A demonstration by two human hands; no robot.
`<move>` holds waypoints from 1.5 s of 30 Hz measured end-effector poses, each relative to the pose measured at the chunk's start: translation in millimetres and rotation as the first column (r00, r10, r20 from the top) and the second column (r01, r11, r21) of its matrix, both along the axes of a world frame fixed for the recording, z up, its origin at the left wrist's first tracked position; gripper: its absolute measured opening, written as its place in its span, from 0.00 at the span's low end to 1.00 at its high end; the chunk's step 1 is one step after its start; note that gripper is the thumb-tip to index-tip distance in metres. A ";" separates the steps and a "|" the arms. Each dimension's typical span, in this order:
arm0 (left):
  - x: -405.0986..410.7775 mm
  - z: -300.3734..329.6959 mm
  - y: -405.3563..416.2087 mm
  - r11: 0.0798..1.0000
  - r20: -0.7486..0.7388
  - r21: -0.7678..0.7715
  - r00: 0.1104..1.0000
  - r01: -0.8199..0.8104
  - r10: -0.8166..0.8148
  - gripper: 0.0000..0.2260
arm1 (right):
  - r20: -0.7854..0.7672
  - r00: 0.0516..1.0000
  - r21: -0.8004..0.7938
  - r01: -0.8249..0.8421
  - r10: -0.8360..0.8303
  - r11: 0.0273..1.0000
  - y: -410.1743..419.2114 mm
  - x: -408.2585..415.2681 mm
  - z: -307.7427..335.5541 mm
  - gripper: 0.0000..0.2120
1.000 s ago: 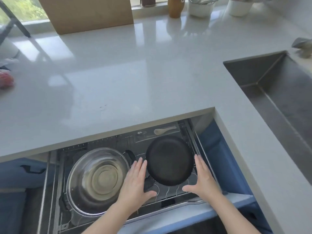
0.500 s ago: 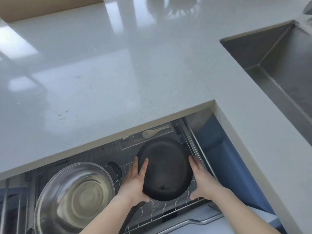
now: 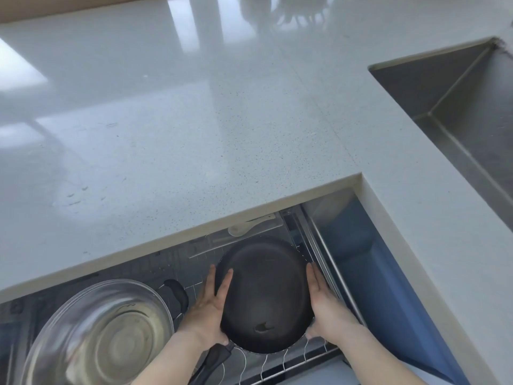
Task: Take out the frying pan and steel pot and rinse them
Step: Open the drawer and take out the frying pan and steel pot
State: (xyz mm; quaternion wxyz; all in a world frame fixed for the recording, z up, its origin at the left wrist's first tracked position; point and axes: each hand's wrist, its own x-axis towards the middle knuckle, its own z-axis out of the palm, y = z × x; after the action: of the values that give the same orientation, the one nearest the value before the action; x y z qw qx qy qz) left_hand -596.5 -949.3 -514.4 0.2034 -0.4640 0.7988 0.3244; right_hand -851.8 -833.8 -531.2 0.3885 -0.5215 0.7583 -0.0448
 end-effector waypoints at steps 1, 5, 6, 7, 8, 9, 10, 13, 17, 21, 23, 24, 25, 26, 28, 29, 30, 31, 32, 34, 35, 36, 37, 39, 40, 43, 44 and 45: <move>-0.6 -1.3 -0.6 1.000 -0.003 0.005 1.000 -0.011 0.011 0.62 | 0.009 1.000 0.002 0.008 -0.008 1.000 -0.6 -0.3 -1.1 0.72; 0.6 -4.6 -4.9 0.996 -0.043 0.069 0.997 -0.063 0.066 0.64 | 0.087 0.994 0.023 0.061 -0.062 0.998 -5.9 -2.8 -1.4 0.72; 1.7 -6.0 -5.4 0.993 -0.059 0.087 0.994 -0.083 0.088 0.64 | 0.110 0.990 0.027 0.086 -0.089 0.996 -7.9 -2.2 -1.3 0.72; 2.6 -7.3 -5.4 0.990 -0.078 0.099 0.991 -0.103 0.111 0.64 | 0.123 0.986 0.028 0.110 -0.113 0.994 -10.1 -1.1 -1.4 0.72; 3.4 -8.9 -5.2 0.987 -0.092 0.106 0.987 -0.118 0.128 0.64 | 0.126 0.983 0.028 0.132 -0.134 0.991 -11.8 -0.2 -1.9 0.72; 3.5 -10.2 -4.8 0.986 -0.104 0.109 0.985 -0.129 0.141 0.64 | 0.126 0.981 0.033 0.145 -0.148 0.989 -13.4 0.5 -2.4 0.72; 3.9 -11.6 -4.4 0.984 -0.115 0.114 0.982 -0.139 0.152 0.65 | 0.128 0.979 0.042 0.153 -0.158 0.987 -14.4 0.6 -2.8 0.72; 4.6 -14.5 -4.0 0.975 -0.146 0.139 0.970 -0.175 0.195 0.66 | 0.140 0.976 0.072 0.159 -0.168 0.985 -15.9 0.0 -2.3 0.73; 6.2 -17.7 -2.5 0.963 -0.195 0.176 0.951 -0.205 0.238 0.66 | 0.189 0.955 0.086 0.217 -0.229 0.972 -18.1 3.1 -1.3 0.71; 6.8 -18.4 -0.6 0.939 -0.254 0.221 0.914 -0.263 0.316 0.62 | 0.217 0.946 0.085 0.228 -0.241 0.970 -22.8 3.0 5.0 0.68; 5.9 -17.3 -0.2 0.918 -0.286 0.250 0.882 -0.308 0.374 0.59 | 0.225 0.947 0.070 0.221 -0.231 0.973 -22.6 2.6 10.2 0.65; 5.2 -16.0 -0.2 0.907 -0.298 0.268 0.867 -0.326 0.400 0.58 | 0.229 0.947 0.058 0.219 -0.227 0.974 -21.8 2.6 13.3 0.63; 4.6 -14.0 -0.4 0.895 -0.309 0.285 0.851 -0.342 0.424 0.58 | 0.231 0.948 0.041 0.216 -0.220 0.975 -21.4 2.8 17.6 0.60; 3.7 -10.9 -1.1 0.884 -0.316 0.302 0.837 -0.357 0.446 0.58 | 0.232 0.949 0.023 0.214 -0.213 0.977 -21.1 3.1 21.6 0.57; 1.9 -4.1 -3.3 0.869 -0.328 0.321 0.817 -0.376 0.474 0.58 | 0.237 0.949 0.003 0.214 -0.209 0.977 -21.6 3.1 31.1 0.54; 1.2 -0.6 -4.1 0.870 -0.334 0.317 0.814 -0.378 0.475 0.57 | 0.232 0.950 -0.001 0.216 -0.210 0.976 -22.1 2.6 36.0 0.54; 0.2 3.6 -4.7 0.873 -0.337 0.305 0.815 -0.379 0.472 0.56 | 0.219 0.953 -0.006 0.217 -0.211 0.976 -22.9 1.8 41.0 0.54; -0.7 8.2 -5.4 0.875 -0.340 0.292 0.814 -0.385 0.472 0.55 | 0.204 0.956 -0.008 0.217 -0.211 0.976 -23.6 0.6 46.5 0.55; -1.4 12.3 -6.4 0.874 -0.347 0.280 0.807 -0.398 0.478 0.54 | 0.189 0.959 -0.016 0.220 -0.213 0.975 -24.2 -0.9 51.2 0.55; -2.7 21.4 -8.7 0.869 -0.368 0.259 0.789 -0.421 0.492 0.52 | 0.176 0.960 -0.036 0.229 -0.220 0.973 -24.3 -3.3 61.1 0.54; -3.1 26.8 -9.7 0.873 -0.376 0.243 0.789 -0.422 0.486 0.51 | 0.181 0.957 -0.043 0.239 -0.227 0.970 -23.7 -3.9 67.2 0.53; -3.3 32.5 -10.9 0.879 -0.382 0.225 0.792 -0.420 0.476 0.49 | 0.188 0.953 -0.052 0.250 -0.237 0.967 -22.6 -3.9 73.2 0.53; -2.7 38.4 -11.8 0.884 -0.392 0.214 0.792 -0.416 0.468 0.48 | 0.198 0.949 -0.061 0.262 -0.246 0.963 -21.3 -3.0 80.3 0.53; -0.4 50.6 -12.0 0.897 -0.430 0.187 0.788 -0.401 0.442 0.47 | 0.221 0.941 -0.095 0.284 -0.258 0.954 -17.3 0.2 94.1 0.53; 1.1 57.6 -11.1 0.908 -0.449 0.165 0.790 -0.385 0.417 0.46 | 0.234 0.937 -0.109 0.292 -0.261 0.950 -14.4 2.4 101.1 0.53; 9.8 77.6 -4.7 0.930 -0.489 0.126 0.794 -0.345 0.361 0.45 | 0.258 0.927 -0.119 0.309 -0.272 0.943 -1.7 8.3 120.6 0.53; 13.5 83.0 -1.8 0.936 -0.491 0.120 0.800 -0.330 0.345 0.45 | 0.260 0.926 -0.115 0.313 -0.275 0.943 3.9 10.3 127.0 0.53; 17.4 88.5 1.0 0.941 -0.484 0.115 0.809 -0.318 0.332 0.45 | 0.263 0.923 -0.109 0.318 -0.281 0.942 9.9 12.5 133.7 0.52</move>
State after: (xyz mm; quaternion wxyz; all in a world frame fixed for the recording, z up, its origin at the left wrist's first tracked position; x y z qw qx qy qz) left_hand -579.1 -948.3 -425.9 -0.0609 -0.4915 0.7281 0.4739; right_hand -839.3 -823.9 -397.5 0.4270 -0.4174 0.7703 -0.2239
